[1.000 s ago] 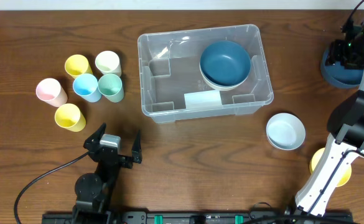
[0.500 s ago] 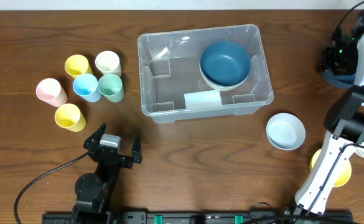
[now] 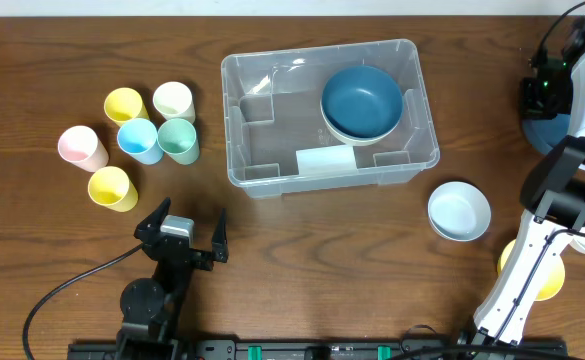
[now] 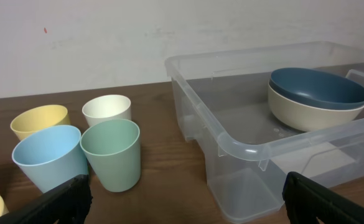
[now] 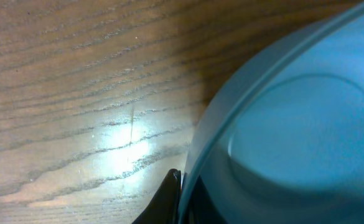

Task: Pack container
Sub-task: 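Reach the right gripper to the second teal bowl and grasp it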

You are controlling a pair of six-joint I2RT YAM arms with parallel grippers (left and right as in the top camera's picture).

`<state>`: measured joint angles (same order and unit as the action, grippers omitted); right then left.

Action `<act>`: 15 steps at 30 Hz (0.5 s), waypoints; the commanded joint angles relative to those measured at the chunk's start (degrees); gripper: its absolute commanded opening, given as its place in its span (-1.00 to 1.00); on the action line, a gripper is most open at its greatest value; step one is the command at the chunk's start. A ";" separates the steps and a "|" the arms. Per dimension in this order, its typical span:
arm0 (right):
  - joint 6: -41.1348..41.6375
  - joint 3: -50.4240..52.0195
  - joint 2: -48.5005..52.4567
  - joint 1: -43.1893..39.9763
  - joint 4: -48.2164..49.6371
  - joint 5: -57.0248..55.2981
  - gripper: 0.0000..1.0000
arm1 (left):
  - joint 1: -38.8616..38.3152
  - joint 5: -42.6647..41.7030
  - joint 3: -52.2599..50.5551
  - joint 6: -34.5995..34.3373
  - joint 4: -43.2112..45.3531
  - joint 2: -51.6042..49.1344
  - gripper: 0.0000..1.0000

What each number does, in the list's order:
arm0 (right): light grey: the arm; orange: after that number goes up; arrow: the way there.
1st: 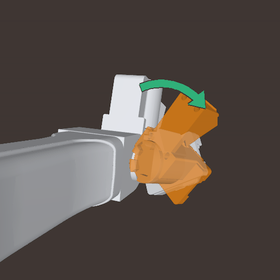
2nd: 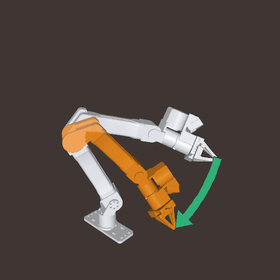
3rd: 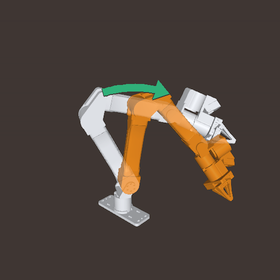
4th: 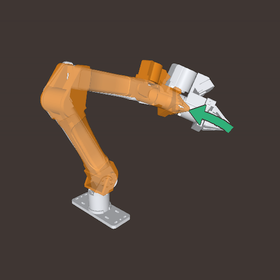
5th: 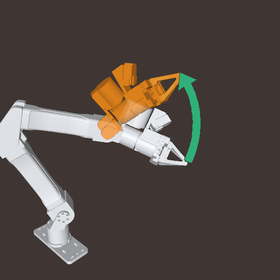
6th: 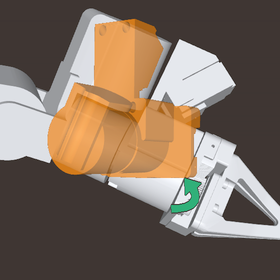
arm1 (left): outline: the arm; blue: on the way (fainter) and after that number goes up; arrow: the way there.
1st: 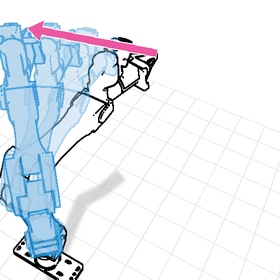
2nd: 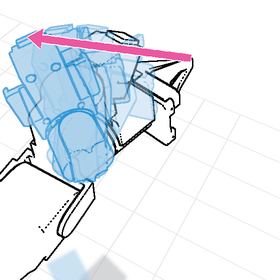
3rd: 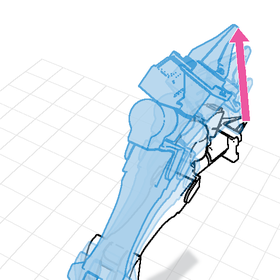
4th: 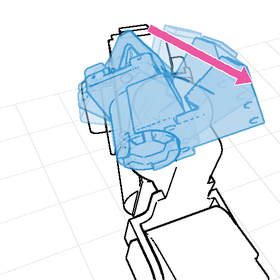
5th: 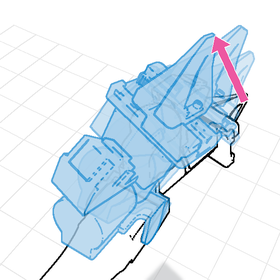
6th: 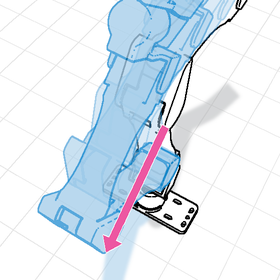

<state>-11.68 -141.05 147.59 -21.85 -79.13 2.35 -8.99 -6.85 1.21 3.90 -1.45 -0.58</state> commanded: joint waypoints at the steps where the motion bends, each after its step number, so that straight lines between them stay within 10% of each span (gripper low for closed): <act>1: 1.57 -0.35 0.48 0.33 -1.18 2.84 -0.97 | 0.35 -0.46 -0.98 0.55 -1.97 0.35 0.96; 15: 1.84 -0.70 -20.94 6.43 -1.95 11.15 -0.97 | 0.35 -0.46 -0.98 0.55 -1.95 0.35 0.96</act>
<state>-10.55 -140.90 137.25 -18.06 -81.10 8.84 -8.99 -6.87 1.21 3.90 -1.45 -0.58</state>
